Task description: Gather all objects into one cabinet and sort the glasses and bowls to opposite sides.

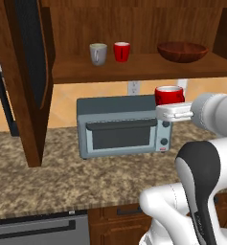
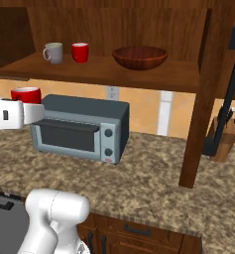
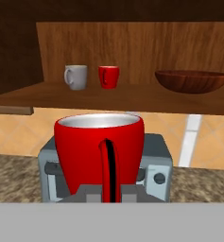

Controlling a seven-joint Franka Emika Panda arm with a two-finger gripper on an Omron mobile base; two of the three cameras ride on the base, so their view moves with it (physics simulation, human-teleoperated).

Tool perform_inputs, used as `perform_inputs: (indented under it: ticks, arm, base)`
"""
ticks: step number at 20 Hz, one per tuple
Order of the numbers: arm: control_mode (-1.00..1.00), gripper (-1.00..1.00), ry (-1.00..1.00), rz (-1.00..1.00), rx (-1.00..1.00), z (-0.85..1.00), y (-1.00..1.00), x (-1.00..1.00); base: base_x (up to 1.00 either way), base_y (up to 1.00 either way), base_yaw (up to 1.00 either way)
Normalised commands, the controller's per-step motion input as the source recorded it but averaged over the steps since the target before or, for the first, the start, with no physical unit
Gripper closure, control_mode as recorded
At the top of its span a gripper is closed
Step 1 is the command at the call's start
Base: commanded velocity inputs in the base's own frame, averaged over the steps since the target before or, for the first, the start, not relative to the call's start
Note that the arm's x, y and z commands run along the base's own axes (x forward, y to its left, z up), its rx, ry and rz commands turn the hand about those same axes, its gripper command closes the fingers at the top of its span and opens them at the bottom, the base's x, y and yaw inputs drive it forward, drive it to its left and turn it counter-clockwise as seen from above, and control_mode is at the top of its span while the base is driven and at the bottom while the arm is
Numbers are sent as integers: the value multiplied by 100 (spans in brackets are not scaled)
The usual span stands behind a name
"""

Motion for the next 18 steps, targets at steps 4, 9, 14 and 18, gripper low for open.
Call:
perform_inputs:
  ticks: [4,9,14,18]
  arm:
    - [-100,100,-3,0,1,11,0,7]
    - [-100,100,-10,0,5,67,0,0]
    - [-100,100,-4,21,11,67,5,23]
    - [-100,100,0,40,5,34,41,36]
  base:
    - [31,1,0]
    - [0,0,0]
    - [0,0,0]
    - [0,0,0]
